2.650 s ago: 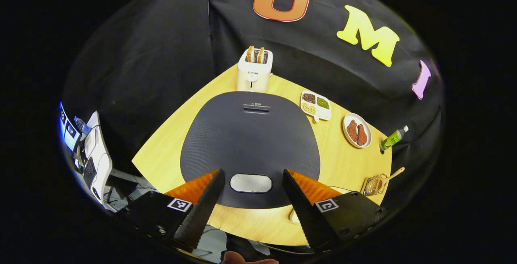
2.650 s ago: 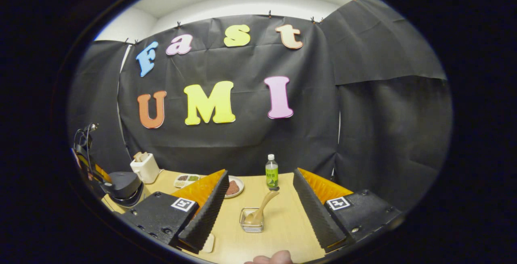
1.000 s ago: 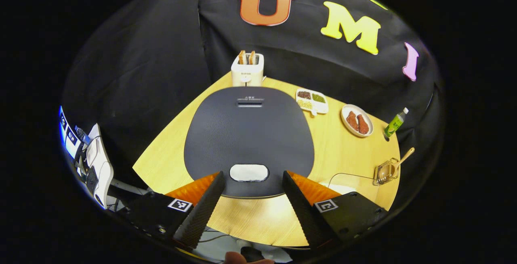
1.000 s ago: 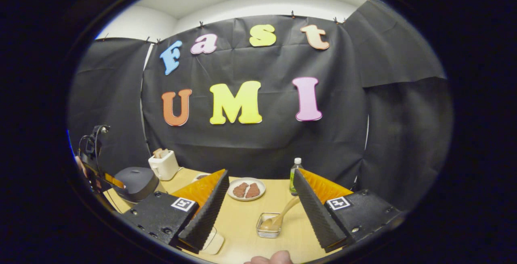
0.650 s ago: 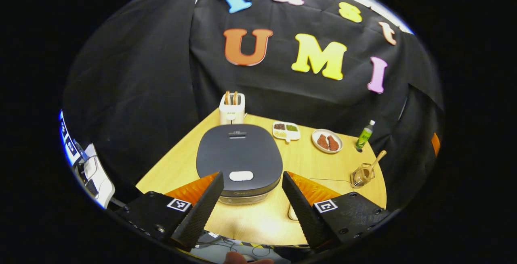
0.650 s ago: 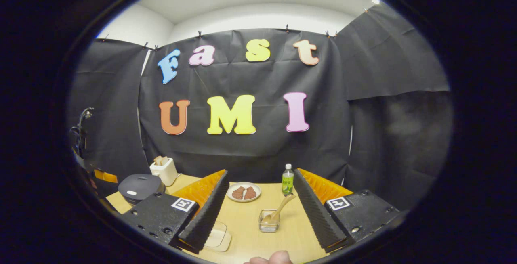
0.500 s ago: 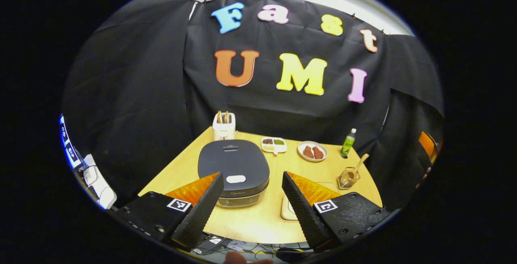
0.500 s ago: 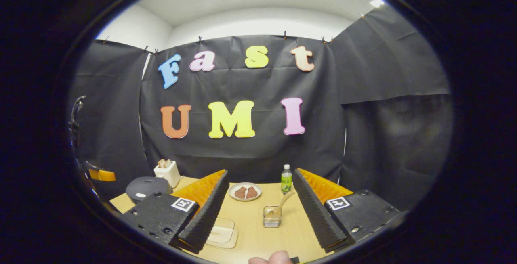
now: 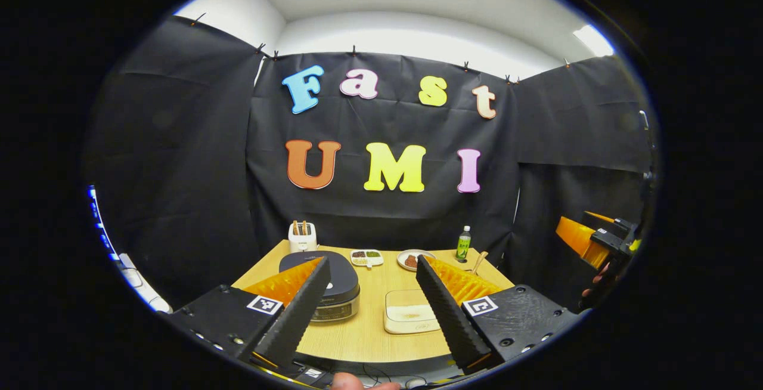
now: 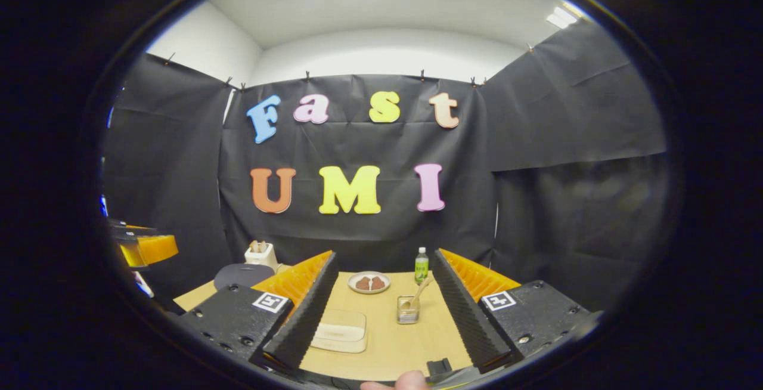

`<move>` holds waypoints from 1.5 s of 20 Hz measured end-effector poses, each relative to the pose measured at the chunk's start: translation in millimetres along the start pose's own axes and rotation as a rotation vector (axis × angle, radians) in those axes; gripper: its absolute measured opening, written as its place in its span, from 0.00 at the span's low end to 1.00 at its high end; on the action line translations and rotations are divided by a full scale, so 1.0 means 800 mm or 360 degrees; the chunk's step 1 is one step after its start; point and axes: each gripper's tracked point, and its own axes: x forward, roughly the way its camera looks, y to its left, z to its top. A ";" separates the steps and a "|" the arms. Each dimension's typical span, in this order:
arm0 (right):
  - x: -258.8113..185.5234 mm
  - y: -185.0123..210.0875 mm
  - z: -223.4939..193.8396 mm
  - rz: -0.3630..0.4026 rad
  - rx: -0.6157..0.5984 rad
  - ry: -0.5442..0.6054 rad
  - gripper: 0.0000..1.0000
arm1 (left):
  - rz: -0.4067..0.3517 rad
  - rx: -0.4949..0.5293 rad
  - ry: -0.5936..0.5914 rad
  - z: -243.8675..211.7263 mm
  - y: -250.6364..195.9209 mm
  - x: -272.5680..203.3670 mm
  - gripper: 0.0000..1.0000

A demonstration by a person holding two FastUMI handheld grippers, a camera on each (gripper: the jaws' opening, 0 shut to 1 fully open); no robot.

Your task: Close the left gripper, press the button to open the rice cooker; take a wooden spoon from the chopstick holder with the right hand, scoop a spoonful of rice and pour it into the rice cooker, then put the wooden spoon back into the chopstick holder.

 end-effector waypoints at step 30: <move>-0.025 0.006 -0.010 0.0016 0.0036 0.0032 0.99 | 0.0072 0.0012 -0.0113 0.017 -0.021 -0.027 0.95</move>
